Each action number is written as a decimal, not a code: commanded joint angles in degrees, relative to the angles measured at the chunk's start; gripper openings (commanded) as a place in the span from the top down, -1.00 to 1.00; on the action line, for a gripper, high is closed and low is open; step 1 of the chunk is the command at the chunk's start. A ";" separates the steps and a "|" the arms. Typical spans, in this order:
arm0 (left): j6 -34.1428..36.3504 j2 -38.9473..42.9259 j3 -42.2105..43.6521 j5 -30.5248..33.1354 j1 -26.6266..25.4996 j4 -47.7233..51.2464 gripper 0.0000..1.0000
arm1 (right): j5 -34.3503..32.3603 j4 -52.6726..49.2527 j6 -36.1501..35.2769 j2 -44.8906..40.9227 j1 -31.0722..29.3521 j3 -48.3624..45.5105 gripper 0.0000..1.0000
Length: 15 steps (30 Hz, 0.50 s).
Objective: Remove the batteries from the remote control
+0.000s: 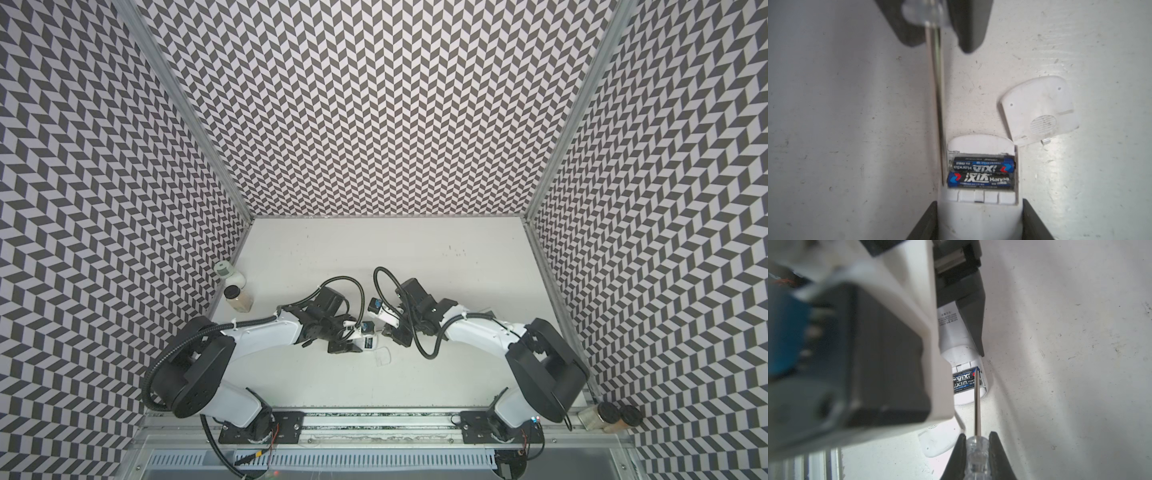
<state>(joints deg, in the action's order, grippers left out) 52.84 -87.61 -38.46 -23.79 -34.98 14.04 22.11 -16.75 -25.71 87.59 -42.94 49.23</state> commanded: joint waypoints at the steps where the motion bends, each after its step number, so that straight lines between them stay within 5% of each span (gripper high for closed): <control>1: 0.42 0.38 0.00 -1.52 -1.14 1.92 0.29 | 0.53 -0.12 -0.69 1.82 0.05 2.00 1.00; 15: 0.42 0.61 0.23 -1.43 -1.25 1.88 0.29 | -2.17 -0.67 0.14 3.81 -0.04 2.70 1.00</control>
<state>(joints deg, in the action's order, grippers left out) 52.62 -87.61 -38.46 -23.73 -35.00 14.06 21.93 -18.09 -25.65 89.95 -42.94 50.70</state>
